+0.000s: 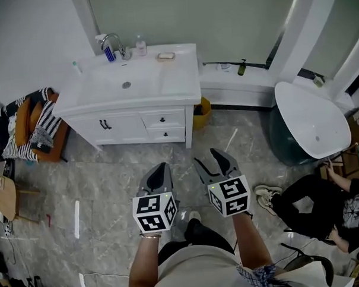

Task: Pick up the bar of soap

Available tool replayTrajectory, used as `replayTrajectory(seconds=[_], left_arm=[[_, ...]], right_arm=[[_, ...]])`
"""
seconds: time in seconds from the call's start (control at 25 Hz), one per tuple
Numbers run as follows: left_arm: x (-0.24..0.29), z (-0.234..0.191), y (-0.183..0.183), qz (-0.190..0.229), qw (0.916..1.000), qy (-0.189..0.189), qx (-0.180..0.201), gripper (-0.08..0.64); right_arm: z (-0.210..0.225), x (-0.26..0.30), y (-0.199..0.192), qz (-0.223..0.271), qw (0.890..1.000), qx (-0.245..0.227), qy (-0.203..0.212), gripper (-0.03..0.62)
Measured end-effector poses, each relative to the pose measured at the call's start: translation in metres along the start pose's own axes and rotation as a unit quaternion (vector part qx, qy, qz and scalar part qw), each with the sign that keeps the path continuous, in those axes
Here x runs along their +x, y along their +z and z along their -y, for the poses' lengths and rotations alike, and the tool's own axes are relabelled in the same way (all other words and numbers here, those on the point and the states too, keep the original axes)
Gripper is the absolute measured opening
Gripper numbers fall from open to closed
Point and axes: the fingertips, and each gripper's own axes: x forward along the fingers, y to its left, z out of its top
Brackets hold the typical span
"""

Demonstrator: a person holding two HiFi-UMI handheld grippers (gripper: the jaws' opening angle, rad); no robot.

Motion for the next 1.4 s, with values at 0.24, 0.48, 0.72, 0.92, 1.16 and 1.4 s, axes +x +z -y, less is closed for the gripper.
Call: replayTrajectory(seconds=[0.24,0.48,0.72,0.92,1.16,1.4], left_arm=[[0.030,0.000,0.015,0.002,0.9999,0.009,-0.007,0.009],[0.049,-0.015,0.017,-0.003,0.9995,0.023,-0.024,0.009],[0.082,-0.035,0.027,0.000,0.9996,0.020,-0.019,0.009],[0.133,-0.056,0.045,-0.001,1.0000,0.005,-0.006,0.009],[0.200,-0.093,0.080,-0.016,0.9998,-0.009,0.005,0.009],[0.255,-0.127,0.115,-0.022,0.9995,-0.018,0.014,0.009]], right_arm=[[0.020,0.027,0.017,-0.003,1.000,-0.016,0.026,0.235],[0.029,0.049,0.021,-0.006,0.999,-0.017,0.041,0.235],[0.040,0.086,0.028,-0.004,0.999,-0.022,0.044,0.235],[0.064,0.135,0.042,0.002,0.999,-0.017,0.034,0.235],[0.103,0.208,0.059,-0.015,1.000,0.001,0.001,0.235],[0.126,0.268,0.083,-0.018,1.000,0.008,-0.012,0.235]])
